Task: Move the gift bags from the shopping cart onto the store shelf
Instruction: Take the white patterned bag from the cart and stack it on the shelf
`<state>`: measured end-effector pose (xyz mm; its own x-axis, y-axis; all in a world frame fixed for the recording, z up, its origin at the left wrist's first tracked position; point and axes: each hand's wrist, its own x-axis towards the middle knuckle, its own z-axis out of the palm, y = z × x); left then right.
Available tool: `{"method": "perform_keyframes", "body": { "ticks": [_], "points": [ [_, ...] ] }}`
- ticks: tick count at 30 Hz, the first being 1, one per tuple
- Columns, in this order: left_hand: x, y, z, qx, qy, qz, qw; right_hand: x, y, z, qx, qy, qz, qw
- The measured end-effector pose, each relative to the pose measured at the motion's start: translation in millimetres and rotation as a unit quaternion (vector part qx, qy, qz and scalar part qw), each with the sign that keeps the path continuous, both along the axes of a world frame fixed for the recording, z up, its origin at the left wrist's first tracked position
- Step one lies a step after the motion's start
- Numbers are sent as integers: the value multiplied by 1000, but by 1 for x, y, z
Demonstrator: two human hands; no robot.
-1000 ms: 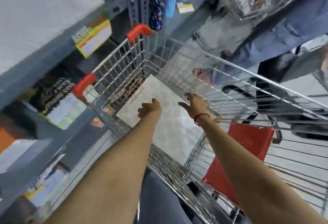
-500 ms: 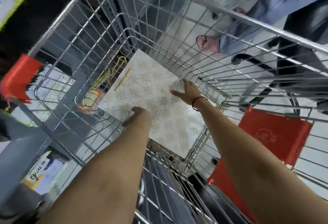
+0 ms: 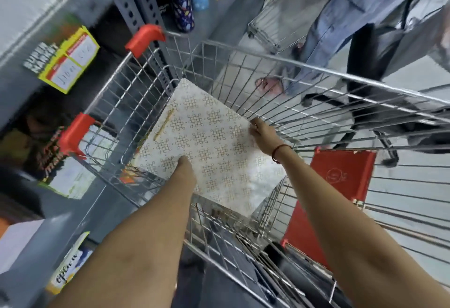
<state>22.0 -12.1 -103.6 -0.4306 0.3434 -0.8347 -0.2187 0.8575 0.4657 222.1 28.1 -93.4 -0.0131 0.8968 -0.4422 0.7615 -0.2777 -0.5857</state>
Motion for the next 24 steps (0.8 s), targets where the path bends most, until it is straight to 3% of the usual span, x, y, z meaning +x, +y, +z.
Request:
{"method": "perform_keyframes", "body": {
  "ticks": [2, 6, 11, 15, 20, 24],
  "points": [
    [-8, 4, 23, -14, -80, 24, 996, 2, -6, 23, 33, 11, -22, 999],
    [-16, 15, 74, -19, -88, -62, 994, 1, -16, 74, 93, 44, -46, 994],
    [-45, 19, 138, 108, -155, -98, 977, -6, -37, 141, 200, 86, -101, 971],
    [-63, 21, 191, 224, -89, -82, 967, -9, -50, 183, 284, 137, -179, 932],
    [-78, 27, 284, 446, 30, -85, 890, -21, -55, 250, 380, 209, -236, 869],
    [-96, 18, 338, 512, 40, -84, 854, -44, -61, 273, 397, 238, -253, 849]
  ]
}}
